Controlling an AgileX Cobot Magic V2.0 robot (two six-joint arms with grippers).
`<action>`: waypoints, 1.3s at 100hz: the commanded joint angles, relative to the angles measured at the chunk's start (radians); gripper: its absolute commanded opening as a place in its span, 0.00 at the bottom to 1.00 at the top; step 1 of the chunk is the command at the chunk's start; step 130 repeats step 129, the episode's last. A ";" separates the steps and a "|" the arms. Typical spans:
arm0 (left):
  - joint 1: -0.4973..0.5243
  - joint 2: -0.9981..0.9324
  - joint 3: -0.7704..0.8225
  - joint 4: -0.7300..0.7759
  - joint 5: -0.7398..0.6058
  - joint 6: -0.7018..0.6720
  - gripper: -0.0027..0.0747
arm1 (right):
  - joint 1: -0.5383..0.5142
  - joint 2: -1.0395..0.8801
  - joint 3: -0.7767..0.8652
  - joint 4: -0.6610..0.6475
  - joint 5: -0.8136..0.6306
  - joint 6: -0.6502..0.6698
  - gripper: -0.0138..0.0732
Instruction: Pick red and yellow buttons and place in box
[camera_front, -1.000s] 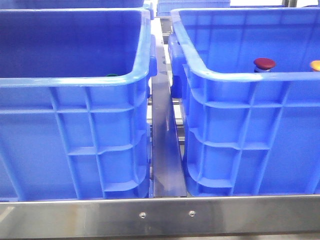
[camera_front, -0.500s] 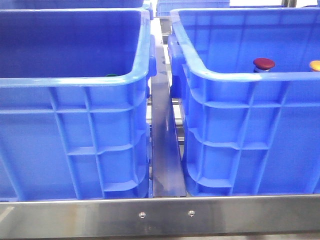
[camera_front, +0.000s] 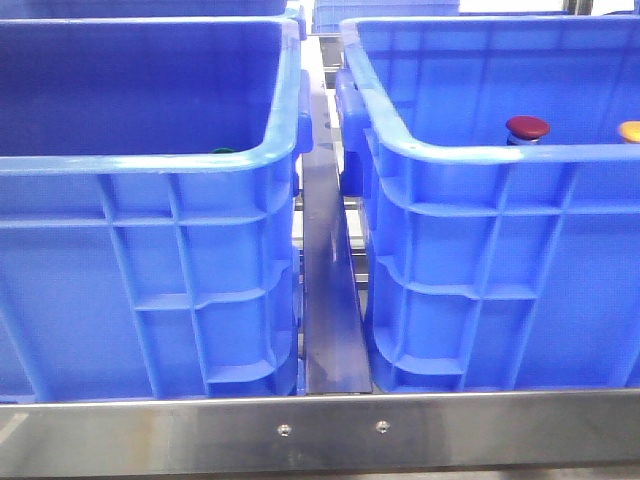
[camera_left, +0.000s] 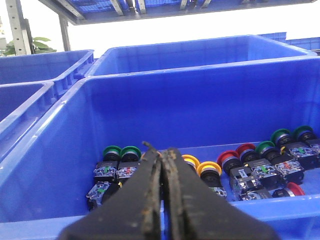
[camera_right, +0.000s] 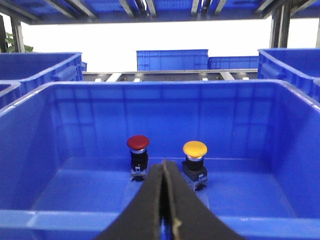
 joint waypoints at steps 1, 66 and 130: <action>0.000 -0.031 0.046 0.000 -0.078 -0.001 0.01 | -0.004 -0.023 -0.010 -0.010 -0.107 0.000 0.08; 0.000 -0.031 0.046 0.000 -0.078 -0.001 0.01 | -0.004 -0.023 -0.010 -0.010 -0.064 0.000 0.08; 0.000 -0.031 0.046 0.000 -0.078 -0.001 0.01 | -0.004 -0.023 -0.010 -0.010 -0.064 0.000 0.08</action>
